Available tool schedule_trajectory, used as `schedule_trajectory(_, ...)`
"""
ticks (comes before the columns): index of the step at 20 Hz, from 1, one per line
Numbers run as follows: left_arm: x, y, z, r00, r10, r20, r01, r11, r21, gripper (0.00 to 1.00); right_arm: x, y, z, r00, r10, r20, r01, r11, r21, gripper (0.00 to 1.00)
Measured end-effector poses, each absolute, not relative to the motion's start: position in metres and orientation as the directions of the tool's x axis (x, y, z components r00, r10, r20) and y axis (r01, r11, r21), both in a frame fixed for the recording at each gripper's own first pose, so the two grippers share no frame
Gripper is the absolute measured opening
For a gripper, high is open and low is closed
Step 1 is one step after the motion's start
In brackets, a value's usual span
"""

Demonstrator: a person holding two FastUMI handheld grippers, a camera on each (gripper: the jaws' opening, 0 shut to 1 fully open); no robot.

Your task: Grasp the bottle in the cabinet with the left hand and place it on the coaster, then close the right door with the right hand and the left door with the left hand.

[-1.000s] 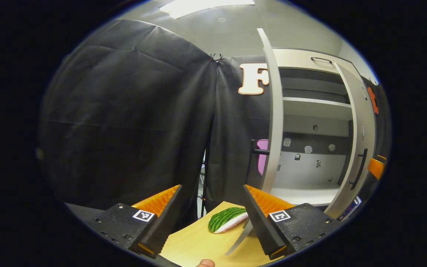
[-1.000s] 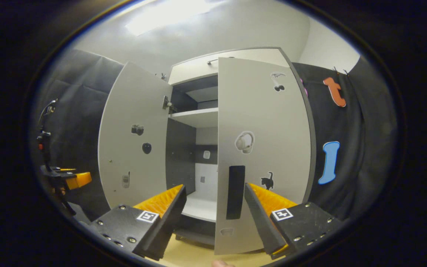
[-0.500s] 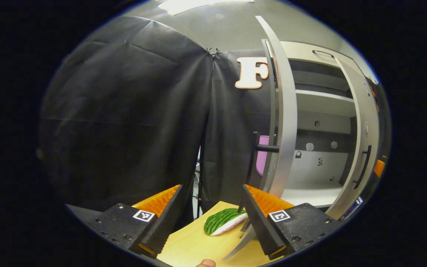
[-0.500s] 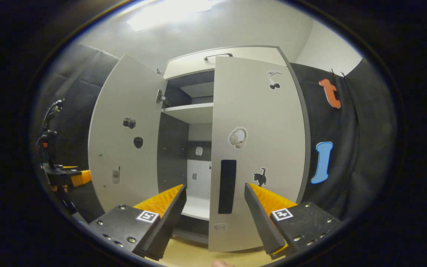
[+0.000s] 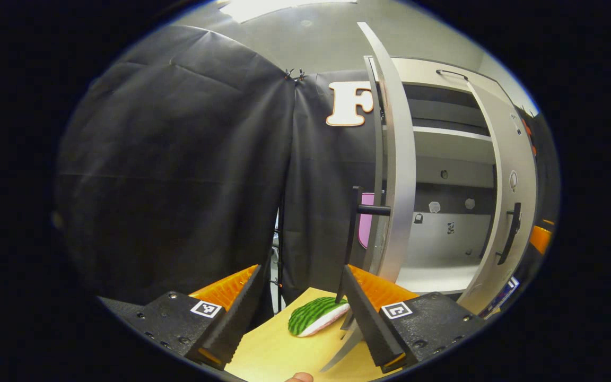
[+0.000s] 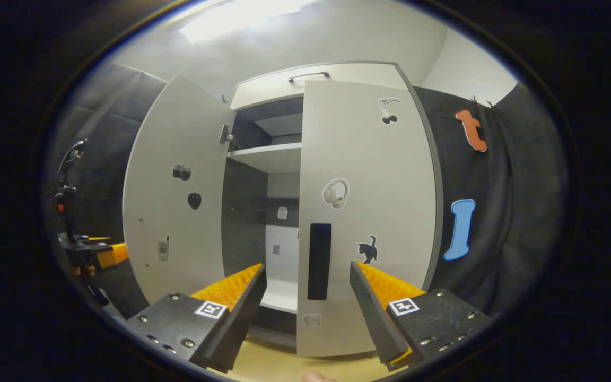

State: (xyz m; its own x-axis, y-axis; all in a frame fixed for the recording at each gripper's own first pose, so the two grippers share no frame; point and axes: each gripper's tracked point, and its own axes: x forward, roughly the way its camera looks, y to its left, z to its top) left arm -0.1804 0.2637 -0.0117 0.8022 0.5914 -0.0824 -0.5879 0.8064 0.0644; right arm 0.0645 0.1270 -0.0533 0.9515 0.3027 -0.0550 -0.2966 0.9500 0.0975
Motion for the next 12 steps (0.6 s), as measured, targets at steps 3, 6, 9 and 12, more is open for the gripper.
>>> schedule_trajectory(3, -0.175, 0.250, -0.016, 0.822, 0.562, -0.092, -0.560, 0.827, 0.047, 0.94, 0.063, 0.124, -0.055, 0.952, 0.300, -0.058, -0.294, 0.951, 0.095, 0.95)
schedule_trajectory(6, -0.171, 0.239, -0.016, 0.839, 0.535, -0.097, -0.531, 0.845, 0.061, 0.94, 0.061, 0.118, -0.056, 0.954, 0.294, -0.060, -0.288, 0.953, 0.094, 0.92)
schedule_trajectory(9, -0.158, 0.210, -0.020, 0.874, 0.475, -0.107, -0.472, 0.880, 0.049, 0.94, 0.059, 0.108, -0.055, 0.959, 0.278, -0.057, -0.273, 0.958, 0.091, 0.92)
schedule_trajectory(12, -0.138, 0.186, -0.024, 0.908, 0.400, -0.121, -0.399, 0.916, 0.033, 0.94, 0.055, 0.094, -0.056, 0.966, 0.250, -0.060, -0.245, 0.966, 0.085, 0.95)
